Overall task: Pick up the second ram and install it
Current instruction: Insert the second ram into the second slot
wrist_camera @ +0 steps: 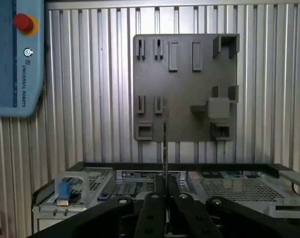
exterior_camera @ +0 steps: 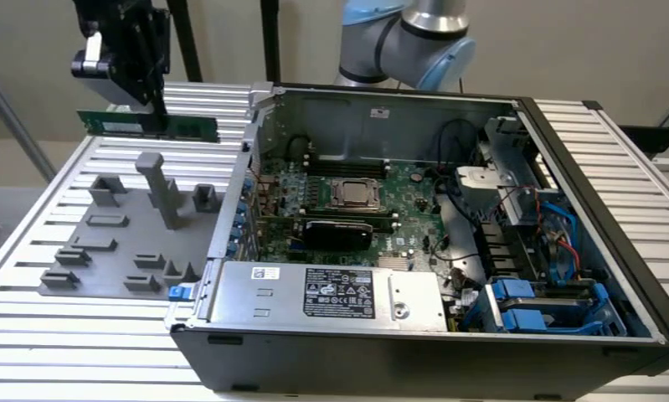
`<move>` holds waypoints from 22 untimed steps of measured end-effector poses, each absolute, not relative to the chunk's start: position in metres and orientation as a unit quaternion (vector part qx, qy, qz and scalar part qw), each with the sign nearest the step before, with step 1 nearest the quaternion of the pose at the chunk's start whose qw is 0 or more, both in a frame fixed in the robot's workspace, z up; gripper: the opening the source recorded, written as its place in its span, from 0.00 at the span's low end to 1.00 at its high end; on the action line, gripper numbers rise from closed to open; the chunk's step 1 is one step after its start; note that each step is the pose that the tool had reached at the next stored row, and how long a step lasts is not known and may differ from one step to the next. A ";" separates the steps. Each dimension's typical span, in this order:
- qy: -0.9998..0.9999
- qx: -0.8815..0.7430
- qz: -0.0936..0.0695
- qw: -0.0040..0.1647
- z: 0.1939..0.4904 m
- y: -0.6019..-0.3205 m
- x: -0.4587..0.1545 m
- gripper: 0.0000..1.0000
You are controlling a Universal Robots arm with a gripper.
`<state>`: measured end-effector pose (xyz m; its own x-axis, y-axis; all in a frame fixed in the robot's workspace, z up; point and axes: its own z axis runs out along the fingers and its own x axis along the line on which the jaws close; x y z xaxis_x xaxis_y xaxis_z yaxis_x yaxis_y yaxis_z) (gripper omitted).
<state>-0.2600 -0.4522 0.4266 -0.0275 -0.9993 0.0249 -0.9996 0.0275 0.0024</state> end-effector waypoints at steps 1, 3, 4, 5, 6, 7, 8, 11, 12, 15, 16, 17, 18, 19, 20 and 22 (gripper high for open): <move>-0.717 0.697 0.008 0.010 0.427 -0.452 -0.255 0.00; -0.717 0.697 0.008 0.010 0.427 -0.452 -0.246 0.00; -0.717 0.697 0.008 0.009 0.427 -0.452 -0.242 0.00; -0.717 0.697 0.007 0.009 0.427 -0.452 -0.237 0.00; -0.717 0.697 0.007 0.009 0.427 -0.452 -0.232 0.00; -0.717 0.697 0.007 0.009 0.427 -0.452 -0.228 0.00; -0.717 0.697 0.007 0.009 0.427 -0.452 -0.224 0.00; -0.717 0.697 0.007 0.009 0.427 -0.451 -0.210 0.00; -0.717 0.697 0.007 0.009 0.427 -0.451 -0.205 0.00; -0.717 0.697 0.007 0.009 0.424 -0.449 -0.192 0.00; -0.717 0.697 0.007 0.009 0.423 -0.448 -0.187 0.00; -0.717 0.697 0.007 0.009 0.422 -0.447 -0.183 0.00; -0.717 0.697 0.007 0.009 0.421 -0.447 -0.178 0.00; -0.717 0.697 0.007 0.009 0.419 -0.445 -0.174 0.00; -0.717 0.697 0.007 0.009 0.418 -0.444 -0.169 0.00; -0.717 0.697 0.007 0.009 0.414 -0.441 -0.160 0.00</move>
<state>-0.1599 -0.4408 0.4141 -0.0275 -0.9994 0.0230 -0.9996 0.0275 0.0024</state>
